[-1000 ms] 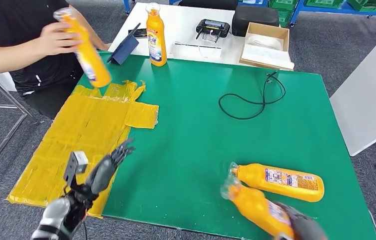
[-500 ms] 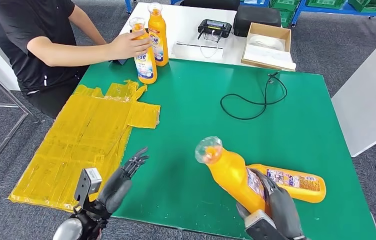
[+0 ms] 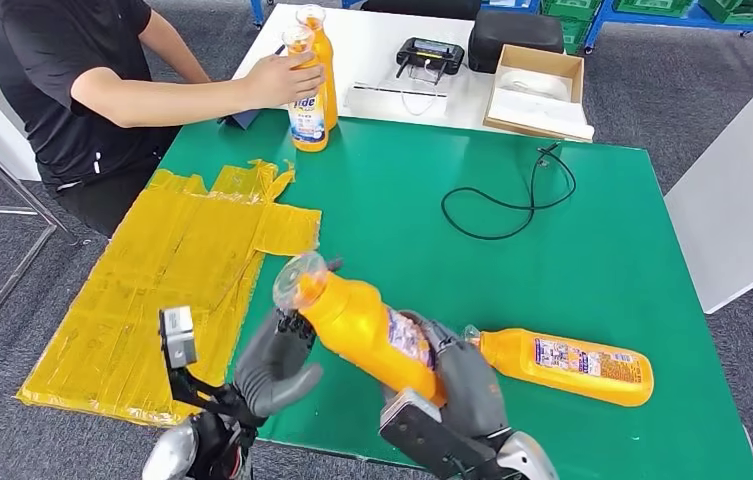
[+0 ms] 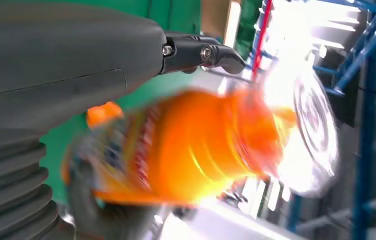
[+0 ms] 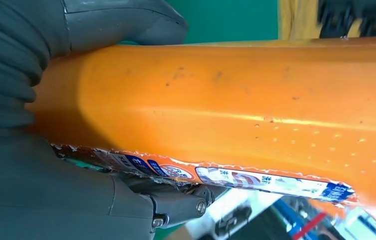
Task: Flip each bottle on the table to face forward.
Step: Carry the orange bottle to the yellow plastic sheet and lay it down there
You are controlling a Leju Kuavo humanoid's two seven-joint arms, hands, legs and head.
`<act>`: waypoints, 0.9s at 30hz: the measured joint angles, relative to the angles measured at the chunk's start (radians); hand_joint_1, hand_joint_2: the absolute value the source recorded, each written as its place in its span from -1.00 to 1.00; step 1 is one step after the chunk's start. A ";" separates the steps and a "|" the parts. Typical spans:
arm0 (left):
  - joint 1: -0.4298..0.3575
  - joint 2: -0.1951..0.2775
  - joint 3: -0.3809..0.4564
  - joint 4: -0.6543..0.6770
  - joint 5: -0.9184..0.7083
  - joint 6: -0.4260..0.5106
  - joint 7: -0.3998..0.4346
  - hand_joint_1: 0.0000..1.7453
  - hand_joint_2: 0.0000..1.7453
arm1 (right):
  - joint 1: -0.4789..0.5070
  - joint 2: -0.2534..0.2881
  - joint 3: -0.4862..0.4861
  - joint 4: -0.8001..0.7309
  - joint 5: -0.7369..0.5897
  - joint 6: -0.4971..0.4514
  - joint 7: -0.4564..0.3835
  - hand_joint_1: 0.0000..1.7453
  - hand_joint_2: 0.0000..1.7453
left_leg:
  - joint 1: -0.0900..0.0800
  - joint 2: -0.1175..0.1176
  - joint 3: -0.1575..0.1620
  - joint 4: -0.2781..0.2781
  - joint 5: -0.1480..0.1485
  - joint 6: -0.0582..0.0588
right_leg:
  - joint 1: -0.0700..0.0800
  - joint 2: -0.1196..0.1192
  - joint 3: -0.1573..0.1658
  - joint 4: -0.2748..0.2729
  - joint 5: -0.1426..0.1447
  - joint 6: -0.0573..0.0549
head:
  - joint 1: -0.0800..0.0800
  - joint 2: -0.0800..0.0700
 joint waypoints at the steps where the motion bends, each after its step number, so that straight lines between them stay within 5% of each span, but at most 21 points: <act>1: 0.005 0.001 -0.007 0.004 0.010 -0.005 -0.009 -1.00 1.00 | 0.001 -0.005 0.017 0.009 -0.001 -0.011 0.001 1.00 1.00 | 0.000 0.000 0.000 0.000 0.000 0.000 | 0.000 0.000 0.000 0.000 0.000 0.000 | 0.000 0.000; 12: 0.025 0.007 -0.055 0.034 0.130 -0.005 0.006 -1.00 1.00 | -0.008 -0.119 0.129 0.068 -0.032 -0.054 0.009 1.00 1.00 | -0.001 0.000 0.000 0.000 0.000 0.000 | -0.001 0.000 0.000 0.000 0.000 0.000 | 0.000 0.000; 24: 0.027 0.032 -0.079 0.068 0.112 0.013 -0.017 -0.98 1.00 | -0.054 -0.150 0.188 0.095 -0.011 -0.054 0.009 1.00 1.00 | -0.001 0.000 0.000 0.000 0.000 0.000 | 0.000 0.000 0.000 0.000 0.000 0.000 | 0.000 0.000; 27: 0.026 0.045 -0.079 0.078 0.119 0.008 -0.023 0.37 1.00 | -0.061 -0.150 0.190 0.101 -0.009 -0.052 0.008 1.00 1.00 | -0.001 0.000 0.000 0.000 0.000 0.000 | 0.000 0.000 0.000 0.000 0.000 0.000 | 0.000 0.000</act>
